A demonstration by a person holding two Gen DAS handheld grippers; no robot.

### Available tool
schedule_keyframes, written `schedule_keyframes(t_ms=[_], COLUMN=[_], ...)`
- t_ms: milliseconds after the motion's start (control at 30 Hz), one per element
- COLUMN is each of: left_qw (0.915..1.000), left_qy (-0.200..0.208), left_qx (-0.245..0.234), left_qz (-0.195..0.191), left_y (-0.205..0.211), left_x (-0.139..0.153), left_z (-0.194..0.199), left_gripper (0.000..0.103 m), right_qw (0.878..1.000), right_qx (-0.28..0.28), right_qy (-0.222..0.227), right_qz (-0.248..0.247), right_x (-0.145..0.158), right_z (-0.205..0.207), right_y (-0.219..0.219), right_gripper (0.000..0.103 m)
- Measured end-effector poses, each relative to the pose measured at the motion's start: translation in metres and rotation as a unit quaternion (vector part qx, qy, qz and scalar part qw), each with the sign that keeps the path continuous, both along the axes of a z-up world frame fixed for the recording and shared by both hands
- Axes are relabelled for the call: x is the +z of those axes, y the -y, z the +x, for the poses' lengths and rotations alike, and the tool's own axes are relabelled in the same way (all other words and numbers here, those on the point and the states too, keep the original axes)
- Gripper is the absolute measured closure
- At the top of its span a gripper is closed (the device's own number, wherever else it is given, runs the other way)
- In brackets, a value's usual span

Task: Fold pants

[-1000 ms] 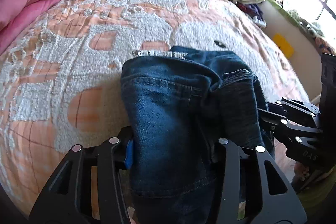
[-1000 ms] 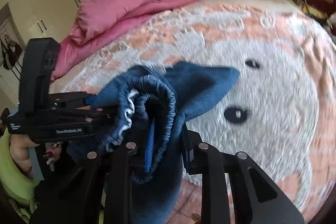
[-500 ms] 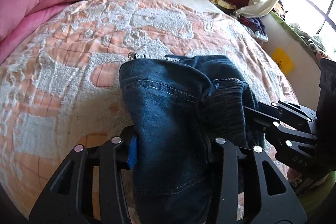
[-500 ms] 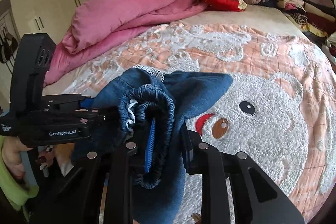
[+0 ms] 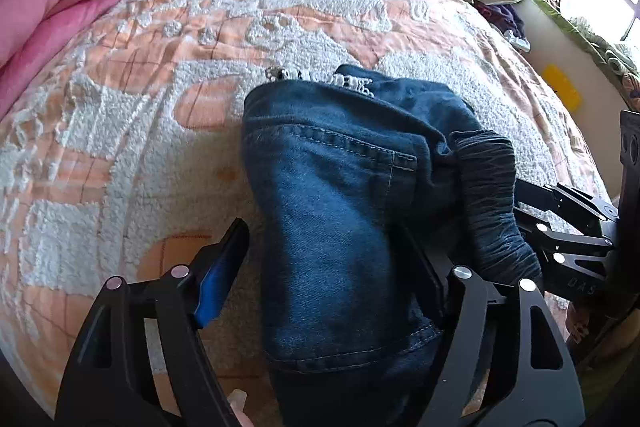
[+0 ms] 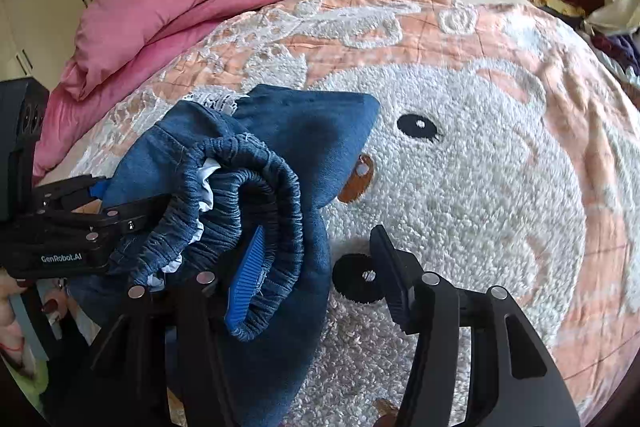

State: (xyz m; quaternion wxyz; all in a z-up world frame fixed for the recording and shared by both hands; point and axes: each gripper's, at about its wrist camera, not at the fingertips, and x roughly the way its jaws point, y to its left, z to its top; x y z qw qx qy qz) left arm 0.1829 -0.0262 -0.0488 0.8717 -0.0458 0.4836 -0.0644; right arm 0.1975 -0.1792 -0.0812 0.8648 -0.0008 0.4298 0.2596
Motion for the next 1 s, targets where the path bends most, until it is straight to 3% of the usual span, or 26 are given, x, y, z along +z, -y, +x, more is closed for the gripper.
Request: schedule_keyframes(t_ms=[100,233,433,733,1000], left_qw=[0.9999,0.9998,0.9987,0.9947,0.9945], left_qy=[0.01,0.019,0.049,0.098,0.101], left_qx=[-0.001,-0.001,0.005,0.019,0.029], left_qz=[0.008,0.004,0.015,0.023,0.006], left_y=[0.001,0.002,0.003,-0.002,-0.011], left_x=[0.003,0.008,0.025,0.055,0.065], left_z=[-0.003,-0.012,-0.028,-0.066,-0.098], left_gripper=[0.032,0.028,0.011,0.01,0.01], right_qw=[1.0,1.0,0.997,0.989,0.988], right_qx=[-0.004,-0.012,-0.023,-0.027,-0.036], right_qy=[0.009,0.021,0.069,0.144,0.153], right_qz=[-0.005,0.001,0.012,0.017,0.01], right_x=[0.004,0.012,0.037,0.072,0.082], right_z=[-0.004,-0.011,-0.033,-0.076,-0.103], right_y=[-0.001,0.007,0.022,0.034,0.042], right_gripper=[0.044,0.026,0.008,0.004,0.005])
